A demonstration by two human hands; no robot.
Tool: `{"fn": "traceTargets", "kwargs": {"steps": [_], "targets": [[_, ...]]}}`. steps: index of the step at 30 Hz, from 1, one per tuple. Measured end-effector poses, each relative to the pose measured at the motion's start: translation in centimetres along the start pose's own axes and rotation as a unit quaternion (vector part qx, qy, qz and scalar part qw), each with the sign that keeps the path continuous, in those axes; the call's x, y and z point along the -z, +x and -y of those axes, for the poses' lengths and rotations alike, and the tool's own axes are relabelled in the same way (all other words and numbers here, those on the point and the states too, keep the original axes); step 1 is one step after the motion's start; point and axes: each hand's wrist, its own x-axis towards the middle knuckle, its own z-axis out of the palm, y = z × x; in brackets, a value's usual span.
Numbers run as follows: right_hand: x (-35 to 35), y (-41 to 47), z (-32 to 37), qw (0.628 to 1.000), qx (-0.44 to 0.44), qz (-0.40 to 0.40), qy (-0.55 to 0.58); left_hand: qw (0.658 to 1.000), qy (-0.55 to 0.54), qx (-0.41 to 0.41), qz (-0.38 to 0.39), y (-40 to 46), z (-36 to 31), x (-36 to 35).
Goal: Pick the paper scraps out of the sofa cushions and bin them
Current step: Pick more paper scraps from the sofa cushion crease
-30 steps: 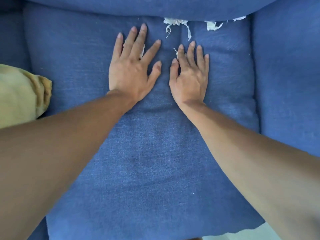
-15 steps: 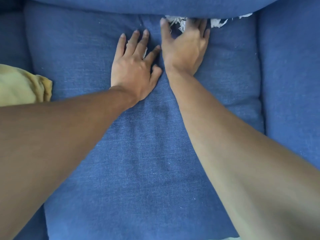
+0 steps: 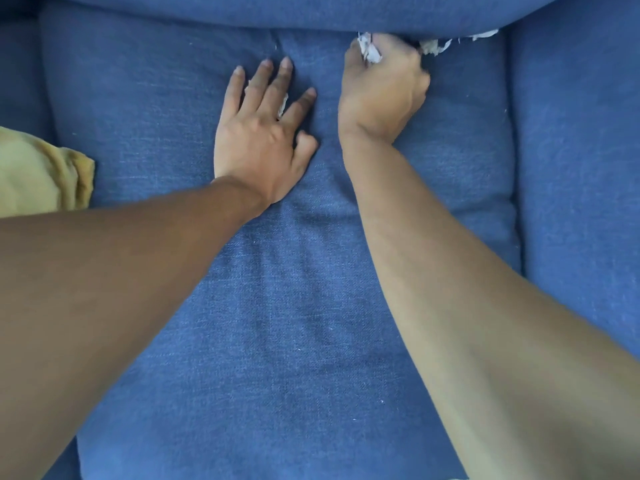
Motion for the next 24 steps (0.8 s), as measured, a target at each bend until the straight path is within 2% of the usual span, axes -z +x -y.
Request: {"fn": "traceTargets", "kwargs": {"steps": [2, 5, 7, 11, 17, 19, 21, 24], "targets": [[0.7, -0.1, -1.2, 0.999, 0.031, -0.04, 0.011, 1.0, -0.008, -0.001, -0.012, 0.0, 0.0, -0.1], [3.6, -0.9, -4.5, 0.986, 0.141, -0.092, 0.012, 0.999, -0.019, 0.004, -0.03, -0.2, -0.1, 0.0], [4.7, -1.3, -6.7, 0.979, 0.182, -0.086, -0.011, 0.999, -0.026, 0.006, -0.047, -0.3, -0.2, 0.0], [4.3, -2.7, -7.9, 0.978, 0.203, -0.01, -0.044, 0.988, -0.083, 0.026, -0.125, 0.1, -0.7, 0.3], [4.5, -1.9, -8.1, 0.986, 0.156, -0.054, 0.037, 0.944, -0.242, 0.13, -0.181, 1.4, -3.6, 2.9], [4.9, -1.7, -7.8, 0.985, 0.142, -0.065, 0.068, 0.941, -0.263, 0.11, -0.183, 2.4, -4.8, 3.0], [5.4, -1.2, -7.5, 0.981, 0.135, -0.108, 0.089, 0.957, -0.23, 0.055, -0.165, 2.9, -5.8, 2.3], [5.4, 0.3, -7.0, 0.976, 0.11, -0.153, 0.105, 0.99, -0.129, 0.001, -0.054, 2.6, -6.4, 0.9]]}}
